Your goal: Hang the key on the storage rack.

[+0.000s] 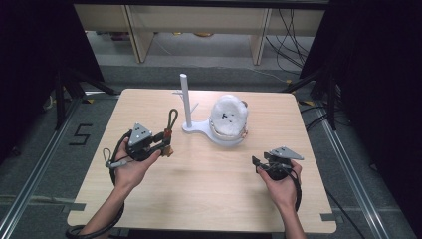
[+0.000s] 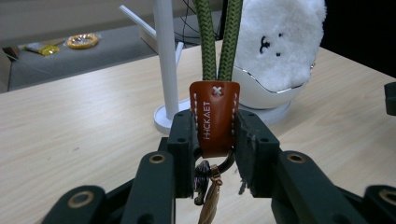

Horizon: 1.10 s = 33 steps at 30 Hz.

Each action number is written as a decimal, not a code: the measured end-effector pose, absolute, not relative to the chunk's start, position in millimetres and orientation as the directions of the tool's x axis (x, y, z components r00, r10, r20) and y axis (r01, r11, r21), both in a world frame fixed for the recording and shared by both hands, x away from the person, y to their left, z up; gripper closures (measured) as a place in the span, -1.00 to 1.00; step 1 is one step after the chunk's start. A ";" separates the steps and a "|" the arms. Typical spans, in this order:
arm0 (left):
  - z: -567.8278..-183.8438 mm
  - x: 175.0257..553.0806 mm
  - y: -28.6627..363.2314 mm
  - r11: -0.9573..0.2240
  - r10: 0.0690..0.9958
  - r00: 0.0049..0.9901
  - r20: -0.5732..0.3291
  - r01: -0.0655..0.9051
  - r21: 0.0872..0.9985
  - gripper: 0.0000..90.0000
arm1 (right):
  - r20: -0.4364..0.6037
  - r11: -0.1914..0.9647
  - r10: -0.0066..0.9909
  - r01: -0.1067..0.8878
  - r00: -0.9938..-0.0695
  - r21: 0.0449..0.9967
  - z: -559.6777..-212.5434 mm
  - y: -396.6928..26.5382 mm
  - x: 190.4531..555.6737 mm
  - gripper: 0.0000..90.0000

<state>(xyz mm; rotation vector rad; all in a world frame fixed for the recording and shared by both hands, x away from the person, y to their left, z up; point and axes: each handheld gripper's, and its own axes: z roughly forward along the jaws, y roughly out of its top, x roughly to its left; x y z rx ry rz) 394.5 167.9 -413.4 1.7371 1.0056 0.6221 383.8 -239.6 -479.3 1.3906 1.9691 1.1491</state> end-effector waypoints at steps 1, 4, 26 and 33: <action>-413.3 395.4 168.1 -0.160 0.851 0.524 -0.045 0.339 0.927 0.52 | 0.094 0.135 0.921 0.538 -0.377 0.832 -479.0 -239.4 383.0 0.08; -413.1 397.4 167.9 -0.153 0.852 0.521 -0.047 0.333 0.930 0.52 | 0.088 0.137 0.924 0.537 -0.372 0.832 -479.2 -239.4 382.5 0.07; -410.4 413.5 167.6 -0.126 0.868 0.494 -0.044 0.306 0.943 0.52 | 0.082 0.127 0.923 0.501 -0.375 0.856 -478.5 -237.9 381.7 0.05; -410.5 419.3 168.0 -0.123 0.873 0.485 -0.043 0.307 0.944 0.52 | 0.078 0.132 0.924 0.505 -0.374 0.853 -478.4 -238.4 381.2 0.04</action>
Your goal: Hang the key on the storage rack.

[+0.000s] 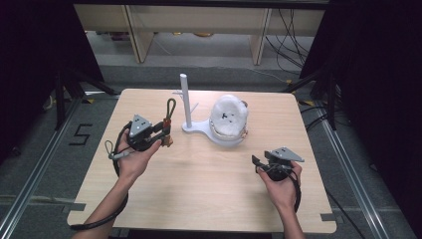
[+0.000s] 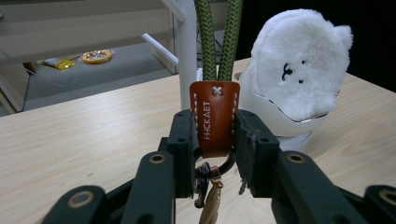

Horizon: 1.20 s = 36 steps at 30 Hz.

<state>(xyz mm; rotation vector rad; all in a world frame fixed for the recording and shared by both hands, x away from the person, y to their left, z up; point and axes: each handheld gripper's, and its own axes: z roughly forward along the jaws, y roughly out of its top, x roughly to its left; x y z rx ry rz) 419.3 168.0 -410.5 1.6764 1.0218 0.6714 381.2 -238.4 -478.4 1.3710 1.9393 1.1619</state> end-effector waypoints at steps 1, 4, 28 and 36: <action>-410.8 420.1 168.0 -0.122 0.874 0.484 -0.045 0.307 0.944 0.52 | 0.074 0.134 0.926 0.504 -0.371 0.853 -478.4 -238.6 381.2 0.04; -411.5 422.4 168.3 -0.123 0.876 0.481 -0.044 0.311 0.942 0.52 | 0.073 0.132 0.924 0.495 -0.374 0.859 -478.7 -239.1 381.5 0.04; -410.8 439.9 173.0 -0.108 0.887 0.459 -0.052 0.316 0.943 0.52 | 0.070 0.130 0.927 0.493 -0.368 0.860 -479.0 -239.7 380.9 0.03; -409.2 445.4 172.9 -0.101 0.889 0.454 -0.057 0.317 0.943 0.52 | 0.074 0.128 0.929 0.501 -0.363 0.856 -478.6 -239.2 379.9 0.03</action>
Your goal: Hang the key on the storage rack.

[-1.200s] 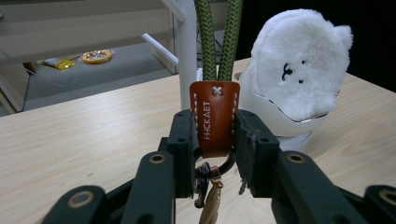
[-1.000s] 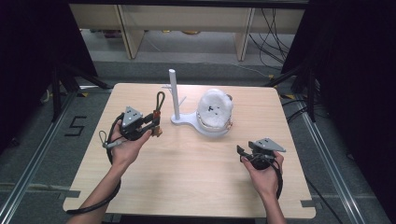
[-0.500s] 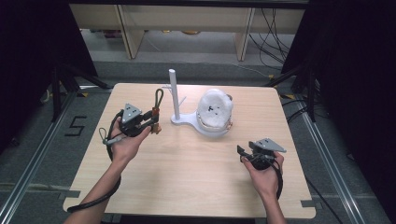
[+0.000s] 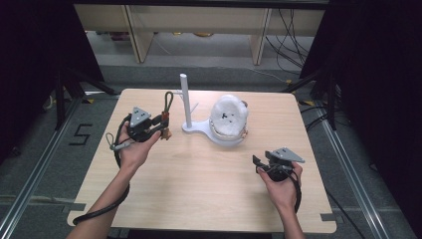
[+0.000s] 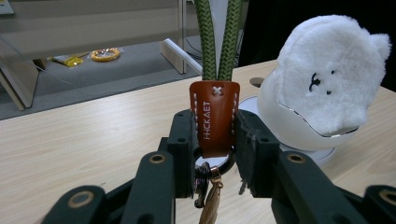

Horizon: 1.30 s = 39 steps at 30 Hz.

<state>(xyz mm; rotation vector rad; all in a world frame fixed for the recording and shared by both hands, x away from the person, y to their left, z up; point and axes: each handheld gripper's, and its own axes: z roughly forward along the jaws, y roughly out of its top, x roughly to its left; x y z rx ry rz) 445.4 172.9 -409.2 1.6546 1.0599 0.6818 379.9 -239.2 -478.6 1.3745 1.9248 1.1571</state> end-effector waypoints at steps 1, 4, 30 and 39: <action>-409.1 446.2 173.0 -0.104 0.888 0.456 -0.055 0.316 0.943 0.52 | 0.070 0.132 0.928 0.497 -0.367 0.857 -478.5 -239.5 380.2 0.03; -408.8 448.2 171.7 -0.105 0.888 0.457 -0.055 0.318 0.942 0.52 | 0.077 0.125 0.925 0.489 -0.373 0.863 -479.4 -239.8 381.0 0.03; -415.2 465.5 169.7 -0.095 0.893 0.444 -0.076 0.349 0.932 0.51 | 0.083 0.117 0.929 0.501 -0.360 0.857 -479.0 -241.1 379.6 0.02; -417.1 471.4 169.1 -0.089 0.894 0.440 -0.087 0.365 0.927 0.51 | 0.074 0.123 0.931 0.498 -0.358 0.858 -478.3 -241.8 379.6 0.01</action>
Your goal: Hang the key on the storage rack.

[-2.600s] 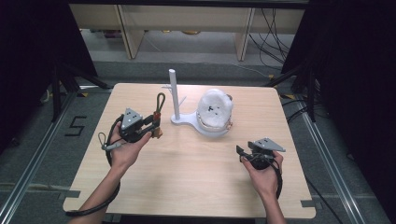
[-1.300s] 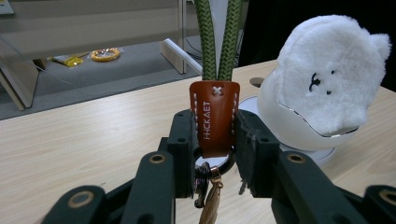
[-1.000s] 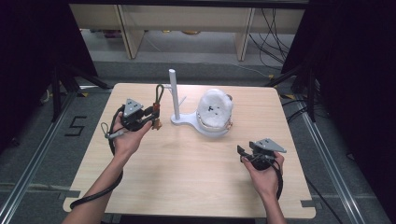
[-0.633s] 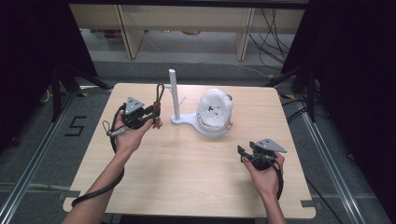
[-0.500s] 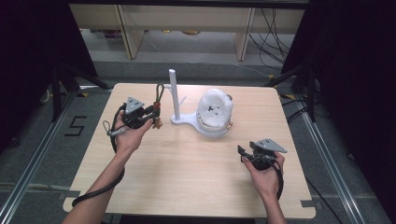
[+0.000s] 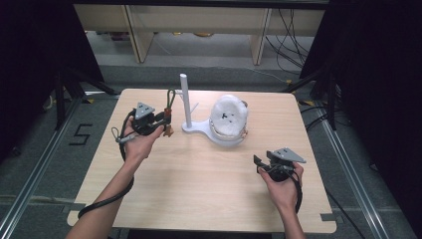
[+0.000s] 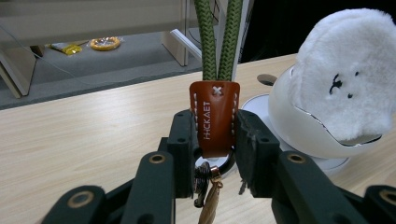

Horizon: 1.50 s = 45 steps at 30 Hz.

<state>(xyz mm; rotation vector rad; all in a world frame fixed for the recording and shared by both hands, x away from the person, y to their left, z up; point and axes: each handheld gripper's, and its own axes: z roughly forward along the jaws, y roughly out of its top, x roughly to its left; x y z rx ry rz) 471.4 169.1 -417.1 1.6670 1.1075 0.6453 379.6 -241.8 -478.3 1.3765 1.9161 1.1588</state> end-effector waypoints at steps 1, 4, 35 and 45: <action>-417.6 472.0 169.1 -0.088 0.894 0.440 -0.089 0.367 0.926 0.51 | 0.074 0.123 0.931 0.498 -0.358 0.858 -478.2 -241.8 379.6 0.01; -419.0 473.3 168.6 -0.086 0.892 0.441 -0.095 0.374 0.923 0.51 | 0.074 0.124 0.931 0.498 -0.358 0.859 -478.3 -241.8 379.7 0.01; -425.5 487.6 156.7 -0.079 0.884 0.449 -0.128 0.416 0.906 0.51 | 0.080 0.117 0.929 0.492 -0.361 0.863 -478.9 -242.4 379.7 0.01; -428.3 491.8 152.1 -0.079 0.883 0.449 -0.133 0.422 0.903 0.51 | 0.108 0.081 0.936 0.503 -0.335 0.860 -478.9 -240.3 377.9 0.01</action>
